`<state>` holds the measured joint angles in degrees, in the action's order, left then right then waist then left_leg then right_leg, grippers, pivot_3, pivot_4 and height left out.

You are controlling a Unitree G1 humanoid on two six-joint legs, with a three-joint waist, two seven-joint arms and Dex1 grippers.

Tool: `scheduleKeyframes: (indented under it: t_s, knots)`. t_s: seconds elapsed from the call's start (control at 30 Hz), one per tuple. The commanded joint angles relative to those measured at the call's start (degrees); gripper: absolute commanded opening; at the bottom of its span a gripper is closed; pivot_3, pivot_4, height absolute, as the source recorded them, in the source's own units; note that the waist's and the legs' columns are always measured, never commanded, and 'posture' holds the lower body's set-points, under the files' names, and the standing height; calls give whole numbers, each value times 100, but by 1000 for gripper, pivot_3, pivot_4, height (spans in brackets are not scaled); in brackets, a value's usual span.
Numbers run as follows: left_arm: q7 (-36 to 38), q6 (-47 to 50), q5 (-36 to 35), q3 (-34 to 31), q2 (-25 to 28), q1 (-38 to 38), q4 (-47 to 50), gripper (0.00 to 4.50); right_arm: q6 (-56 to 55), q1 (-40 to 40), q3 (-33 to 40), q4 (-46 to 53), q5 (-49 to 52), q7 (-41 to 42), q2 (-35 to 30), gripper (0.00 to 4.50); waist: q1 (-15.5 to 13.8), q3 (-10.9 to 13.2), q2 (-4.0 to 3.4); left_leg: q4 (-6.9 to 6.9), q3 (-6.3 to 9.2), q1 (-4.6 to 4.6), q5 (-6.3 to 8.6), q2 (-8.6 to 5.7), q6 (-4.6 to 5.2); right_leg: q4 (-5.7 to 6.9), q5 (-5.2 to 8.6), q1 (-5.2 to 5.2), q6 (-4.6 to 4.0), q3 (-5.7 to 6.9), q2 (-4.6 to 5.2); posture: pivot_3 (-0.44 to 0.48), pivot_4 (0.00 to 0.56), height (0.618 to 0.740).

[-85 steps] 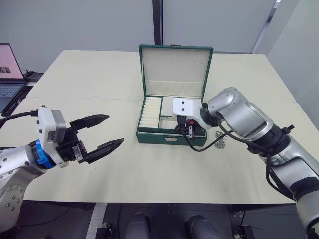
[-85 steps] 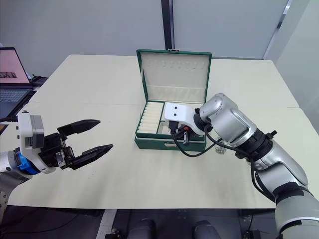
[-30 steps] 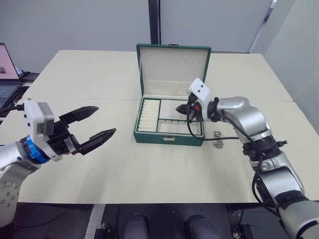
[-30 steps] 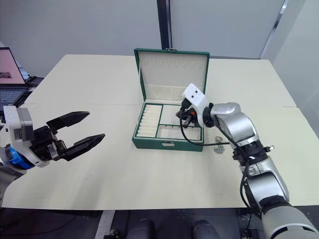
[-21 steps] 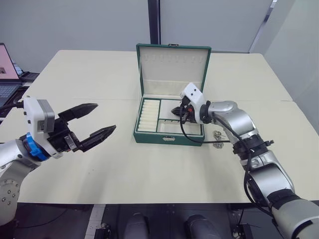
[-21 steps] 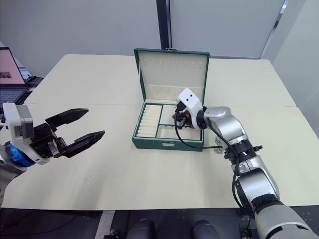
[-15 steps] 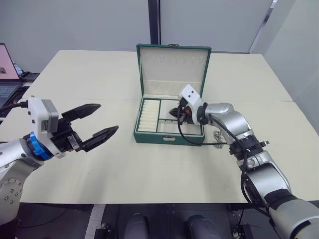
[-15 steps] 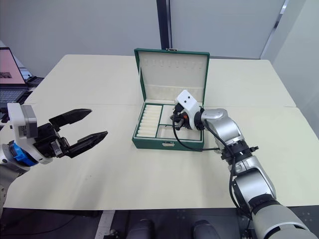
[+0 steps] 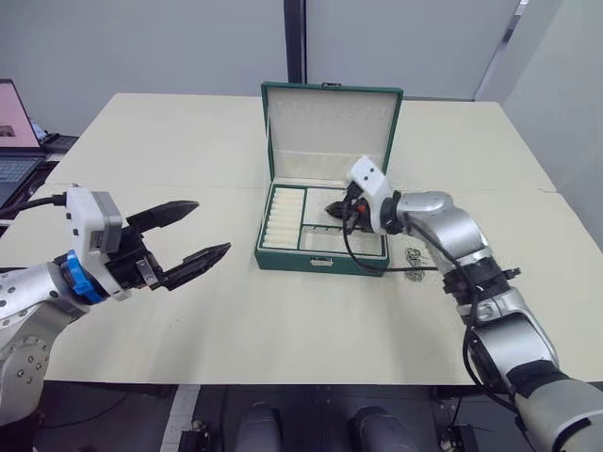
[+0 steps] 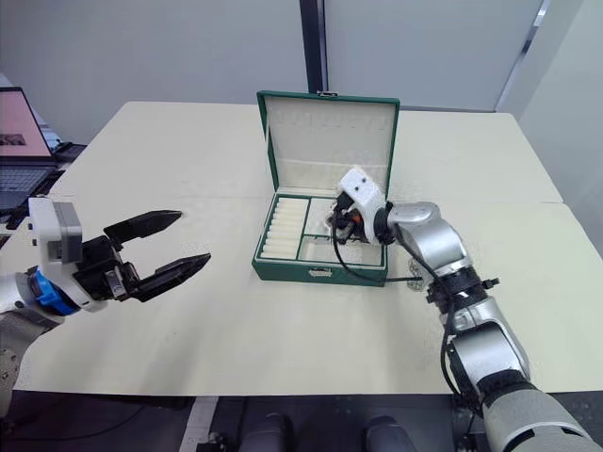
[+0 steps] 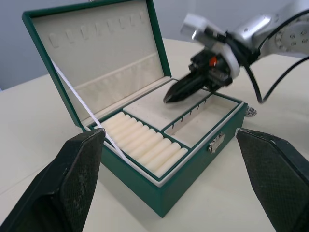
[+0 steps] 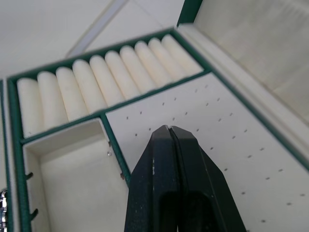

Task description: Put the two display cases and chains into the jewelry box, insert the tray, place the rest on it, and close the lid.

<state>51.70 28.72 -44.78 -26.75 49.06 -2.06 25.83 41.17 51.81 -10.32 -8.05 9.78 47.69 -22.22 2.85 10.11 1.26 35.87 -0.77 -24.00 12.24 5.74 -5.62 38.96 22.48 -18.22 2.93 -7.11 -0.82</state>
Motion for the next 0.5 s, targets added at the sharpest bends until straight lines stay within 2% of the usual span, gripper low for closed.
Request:
scheduleKeyframes:
  t_s: [0.03,0.2,0.3,0.37,0.5]
  knots:
    - [76,107,-53,27,120,-60,8,4500,749,-579,700,1928,735,457,-869,16,-84,-2,3,-1,1,-2,0,0,0,-4,0,0,0,3,1,0,150,740]
    - [196,115,-30,162,106,-68,18,4500,1803,-2085,1492,3852,1892,934,-2081,16,-112,-3,7,-8,3,-2,11,0,16,-8,1,6,1,3,0,0,150,740]
    - [368,368,-289,192,109,34,-9,4500,2453,-3491,2387,4826,2529,1045,-2614,579,-94,-2,6,-9,-1,1,11,-2,17,-9,1,10,1,-3,-1,0,150,740]
    - [503,425,-336,173,152,110,-17,4500,2597,-4278,2874,5243,2799,1034,-2747,1044,-98,-3,8,-10,0,-1,11,-3,17,-13,1,9,1,-4,-2,0,150,740]
    - [1051,202,-273,176,229,286,19,4500,2531,-5312,3380,5604,3047,919,-2815,2187,-72,-2,12,-8,1,5,11,-3,18,-8,1,10,2,-8,-5,0,150,740]
